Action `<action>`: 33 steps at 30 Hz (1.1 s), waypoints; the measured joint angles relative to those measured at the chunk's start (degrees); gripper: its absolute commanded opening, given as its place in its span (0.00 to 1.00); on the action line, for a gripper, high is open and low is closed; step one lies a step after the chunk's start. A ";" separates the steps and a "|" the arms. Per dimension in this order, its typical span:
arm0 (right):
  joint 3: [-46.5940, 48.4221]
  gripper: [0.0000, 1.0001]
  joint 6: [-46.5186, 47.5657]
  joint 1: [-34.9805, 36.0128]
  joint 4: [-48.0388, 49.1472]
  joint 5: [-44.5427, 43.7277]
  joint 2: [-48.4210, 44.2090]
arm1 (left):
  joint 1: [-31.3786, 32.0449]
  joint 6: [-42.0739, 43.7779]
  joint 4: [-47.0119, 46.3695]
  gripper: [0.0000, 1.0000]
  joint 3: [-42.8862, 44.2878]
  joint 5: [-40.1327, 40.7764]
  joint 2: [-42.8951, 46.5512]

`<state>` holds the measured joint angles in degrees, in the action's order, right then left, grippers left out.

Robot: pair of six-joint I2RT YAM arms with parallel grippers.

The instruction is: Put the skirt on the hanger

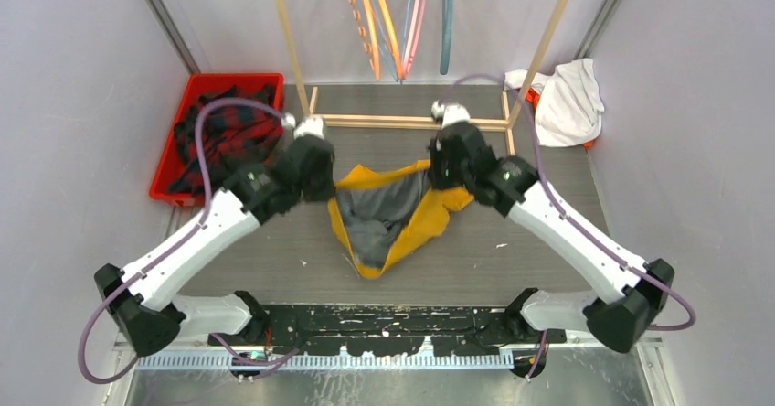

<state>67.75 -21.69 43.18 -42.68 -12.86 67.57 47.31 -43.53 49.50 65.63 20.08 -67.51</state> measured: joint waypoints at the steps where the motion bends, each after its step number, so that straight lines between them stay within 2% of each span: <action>1: 3.78 0.01 1.22 -2.32 0.42 -0.15 2.32 | -2.64 2.40 1.05 0.00 5.73 -0.68 -1.55; 4: 14.93 0.01 5.53 -5.99 1.20 -2.19 7.93 | -8.04 8.50 2.80 0.00 24.30 -2.58 -8.13; 8: 30.08 0.01 10.45 -7.30 0.83 -4.85 12.61 | -10.91 14.80 7.06 0.00 51.25 -4.24 -19.15; 11: 37.75 0.01 13.16 -7.30 1.03 -5.51 13.09 | -11.04 17.49 9.03 0.00 63.39 -5.16 -23.08; 13: 39.17 0.01 14.56 -7.30 1.49 -5.70 12.07 | -11.04 18.56 8.79 0.00 63.71 -5.81 -21.94; 14: 38.42 0.01 15.39 -7.30 2.03 -5.66 10.93 | -11.04 18.69 7.61 0.00 60.70 -6.36 -19.96; 19: 25.44 0.01 16.59 -6.69 4.09 -1.88 4.66 | -10.40 17.09 -0.85 0.00 28.89 -9.88 -4.66; 20: 20.72 0.01 16.17 -6.54 5.14 -0.61 3.37 | -10.25 15.93 -4.85 0.00 17.97 -10.60 -0.72; 21: 16.04 0.01 15.41 -6.49 6.10 0.50 2.32 | -10.23 15.23 -5.46 0.00 14.14 -11.02 0.44; 24: -1.73 0.06 11.08 -6.08 9.44 4.44 0.42 | -9.86 10.84 -13.29 0.00 -7.37 -12.24 6.29; 26: -11.30 0.27 7.19 -5.42 10.58 7.21 0.92 | -9.29 7.61 -15.85 0.01 -17.84 -13.22 8.96; 28: -17.94 0.47 3.30 -4.87 10.10 8.39 1.44 | -9.07 5.38 -15.74 0.06 -24.85 -12.81 11.72; 32: -24.00 0.65 -3.67 -3.52 7.74 9.79 -1.22 | -8.35 0.50 -12.31 0.25 -31.34 -12.13 17.31; 33: -24.44 0.77 -5.03 -2.75 6.80 10.56 -3.80 | -7.30 -0.83 -11.54 0.26 -31.36 -12.20 18.34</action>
<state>43.31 -26.72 40.42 -35.88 -2.31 63.77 40.01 -44.36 37.95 34.26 7.88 -49.17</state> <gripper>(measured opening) 0.569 0.191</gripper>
